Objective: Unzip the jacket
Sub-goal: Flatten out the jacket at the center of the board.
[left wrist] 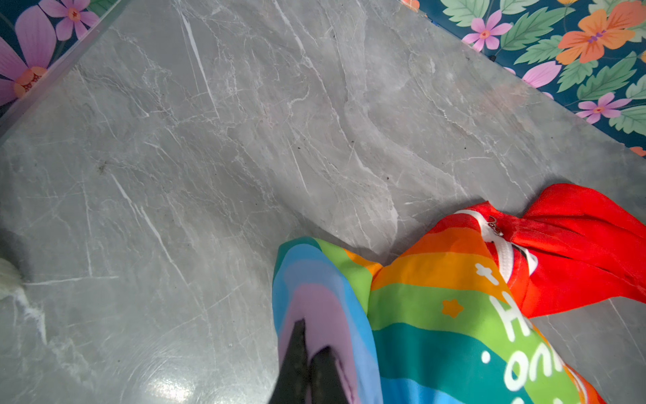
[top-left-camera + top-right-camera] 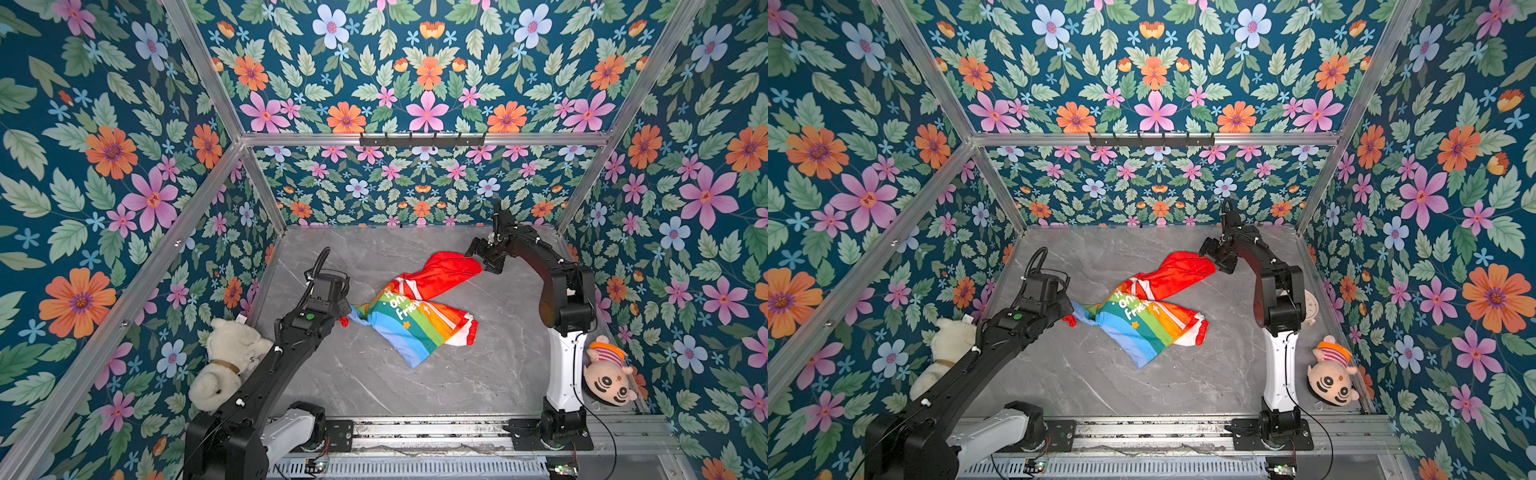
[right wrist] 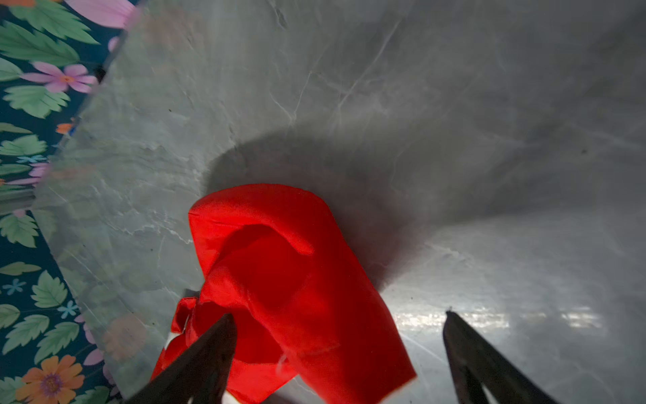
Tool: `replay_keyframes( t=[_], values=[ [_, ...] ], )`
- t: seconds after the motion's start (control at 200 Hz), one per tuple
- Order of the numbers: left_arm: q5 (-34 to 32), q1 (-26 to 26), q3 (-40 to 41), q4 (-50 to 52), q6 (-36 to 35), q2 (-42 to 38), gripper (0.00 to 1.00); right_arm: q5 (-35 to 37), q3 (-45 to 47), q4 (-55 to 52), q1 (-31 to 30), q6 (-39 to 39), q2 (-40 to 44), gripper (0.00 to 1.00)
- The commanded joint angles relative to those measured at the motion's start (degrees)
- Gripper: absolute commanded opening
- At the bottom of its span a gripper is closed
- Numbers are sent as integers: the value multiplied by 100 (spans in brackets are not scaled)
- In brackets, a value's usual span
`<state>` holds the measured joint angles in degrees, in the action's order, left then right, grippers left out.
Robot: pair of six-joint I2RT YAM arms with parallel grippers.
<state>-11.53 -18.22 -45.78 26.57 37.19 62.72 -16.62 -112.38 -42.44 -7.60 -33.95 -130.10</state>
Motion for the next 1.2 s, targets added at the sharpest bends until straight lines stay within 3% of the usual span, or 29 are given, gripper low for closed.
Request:
replay_keyframes(
  t=[0.0,0.205,0.48,0.625,0.78,0.975,1.195],
  values=[
    [62,3,-1,-114,-54,-6,0,-217,-744,-856,-9,498,-468,90],
    [67,9,8,-108,-79,-10,0,-728,-1938,-1575,-12,951,-1173,89],
    [105,9,32,-139,-78,33,0,-1238,-2325,-1971,-57,1329,-1478,87],
    [130,6,33,-149,-73,79,0,-1448,-2319,-1998,-127,1429,-1517,80],
    [147,5,43,-161,-63,69,0,-1508,-2316,-2012,-172,1408,-1506,64],
    [150,6,36,-152,-68,55,0,-1685,-2151,-1891,-208,1301,-1302,33],
    [91,5,-1,-93,-72,-15,0,-1704,-1581,-1324,-215,1097,-356,0]
  ],
)
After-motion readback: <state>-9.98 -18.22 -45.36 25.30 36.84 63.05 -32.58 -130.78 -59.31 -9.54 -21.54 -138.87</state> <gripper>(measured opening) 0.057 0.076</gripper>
